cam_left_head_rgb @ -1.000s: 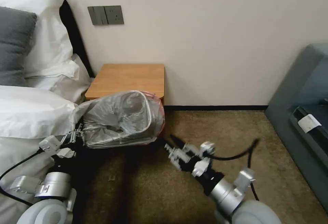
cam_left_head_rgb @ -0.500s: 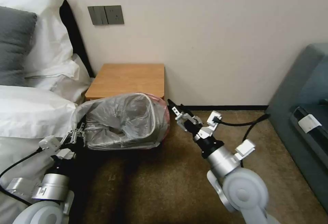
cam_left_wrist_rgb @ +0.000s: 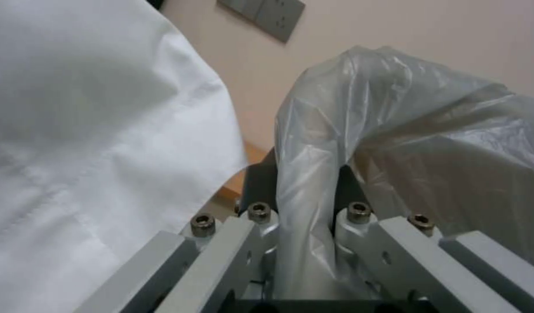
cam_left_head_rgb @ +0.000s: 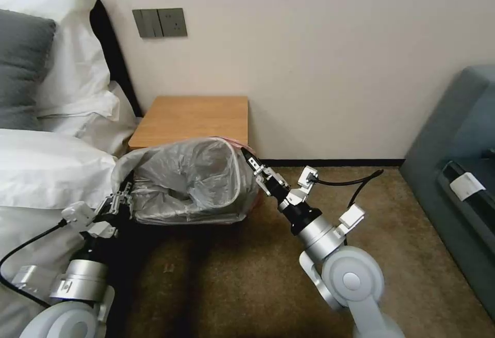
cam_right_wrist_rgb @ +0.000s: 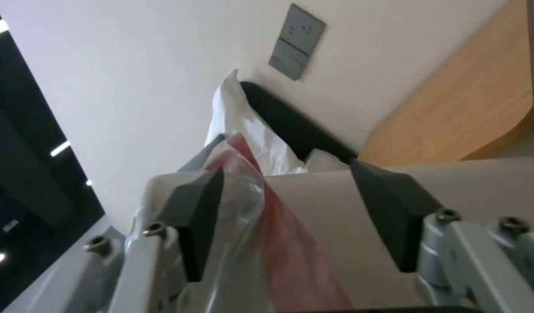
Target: Pick up the garbage bag from the table and place it over the trash can.
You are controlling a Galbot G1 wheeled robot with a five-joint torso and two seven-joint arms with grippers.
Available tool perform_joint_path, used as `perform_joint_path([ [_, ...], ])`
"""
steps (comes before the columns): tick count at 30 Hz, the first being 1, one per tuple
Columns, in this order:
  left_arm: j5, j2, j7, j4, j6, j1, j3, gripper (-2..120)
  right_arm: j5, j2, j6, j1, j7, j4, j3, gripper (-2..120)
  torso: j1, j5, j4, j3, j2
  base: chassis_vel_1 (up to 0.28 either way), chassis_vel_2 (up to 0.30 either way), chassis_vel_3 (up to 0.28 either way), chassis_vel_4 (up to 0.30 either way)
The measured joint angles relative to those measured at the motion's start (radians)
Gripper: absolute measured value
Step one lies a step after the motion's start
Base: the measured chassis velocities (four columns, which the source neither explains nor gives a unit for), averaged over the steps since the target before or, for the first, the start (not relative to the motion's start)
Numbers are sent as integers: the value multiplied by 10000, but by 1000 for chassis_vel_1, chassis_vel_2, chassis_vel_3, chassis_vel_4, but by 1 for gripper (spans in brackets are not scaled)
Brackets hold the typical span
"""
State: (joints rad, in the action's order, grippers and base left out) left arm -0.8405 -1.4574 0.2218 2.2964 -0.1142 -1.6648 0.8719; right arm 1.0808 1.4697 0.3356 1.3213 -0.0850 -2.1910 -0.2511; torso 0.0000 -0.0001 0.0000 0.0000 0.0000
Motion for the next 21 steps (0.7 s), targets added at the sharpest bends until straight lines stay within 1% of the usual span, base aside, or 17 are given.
perform_joint_path([
  [1, 0, 0, 0, 0, 0, 0, 0, 7, 0, 0, 0, 0, 0, 0, 0, 58, 0, 0, 0, 0, 0, 0, 0, 0, 0],
  [4, 16, -9, 0, 31, 0, -19, -22, 7, 0, 93, -1, -28, 79, 18, 19, 43, 0, 1, 0, 0, 0, 0, 0, 0, 0],
  [5, 16, -9, 0, 31, 0, -19, -22, 7, 0, 93, -1, -28, 79, 18, 19, 43, 0, 1, 0, 0, 0, 0, 0, 0, 0],
  [8, 39, -12, 14, 30, 7, -41, -16, 7, -1, 169, -4, -50, 168, 27, 53, 28, 0, 0, -1, 0, 0, 0, 0, 0, 0],
  [9, 39, -12, 14, 30, 7, -41, -16, 7, -1, 169, -4, -50, 168, 27, 53, 28, 0, 0, -1, 0, 0, 0, 0, 0, 0],
  [11, 47, -13, 36, 30, 14, -50, -11, 7, -7, 205, -9, -60, 204, 35, 71, 18, 0, 0, 0, 0, 0, 0, 0, 0, 0],
  [12, 47, -13, 36, 30, 14, -50, -11, 7, -7, 205, -9, -60, 204, 35, 71, 18, 0, 0, 0, 0, 0, 0, 0, 0, 0],
  [15, 85, -21, 82, 30, 21, -74, -21, 7, -19, 256, -17, -126, 356, 70, 71, 3, 0, 0, 0, 0, 0, 0, 0, 0, 0],
  [16, 85, -21, 82, 30, 21, -74, -21, 7, -19, 256, -17, -126, 356, 70, 71, 3, 0, 0, 0, 0, 0, 0, 0, 0, 0],
  [17, 94, -22, 108, 38, 22, -86, -33, 7, -30, 273, -18, -180, 486, 106, 53, 0, 0, 0, 0, 0, 0, 0, 0, 0, 0],
  [21, 113, -18, 201, 92, 22, -138, -50, 7, -41, 307, -51, -460, 1006, 328, -45, 0, 0, 1, -1, 0, 0, 0, 0, 0, 0],
])
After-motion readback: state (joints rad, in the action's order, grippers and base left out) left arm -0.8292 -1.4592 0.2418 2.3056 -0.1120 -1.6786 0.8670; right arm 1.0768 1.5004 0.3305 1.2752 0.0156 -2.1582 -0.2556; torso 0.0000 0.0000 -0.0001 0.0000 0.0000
